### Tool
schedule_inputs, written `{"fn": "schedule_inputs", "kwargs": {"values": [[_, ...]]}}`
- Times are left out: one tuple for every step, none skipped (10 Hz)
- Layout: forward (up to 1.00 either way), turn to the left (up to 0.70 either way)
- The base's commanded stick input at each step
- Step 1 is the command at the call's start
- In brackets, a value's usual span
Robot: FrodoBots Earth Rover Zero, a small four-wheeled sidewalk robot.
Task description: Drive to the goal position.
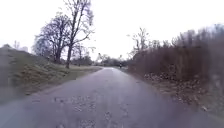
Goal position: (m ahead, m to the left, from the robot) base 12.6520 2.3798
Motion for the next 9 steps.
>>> {"fn": "schedule_inputs", "kwargs": {"values": [[1.0,0.0],[1.0,0.0],[1.0,0.0],[1.0,0.0],[1.0,0.0],[1.0,0.0],[1.0,0.0],[1.0,0.0],[1.0,0.0]]}}
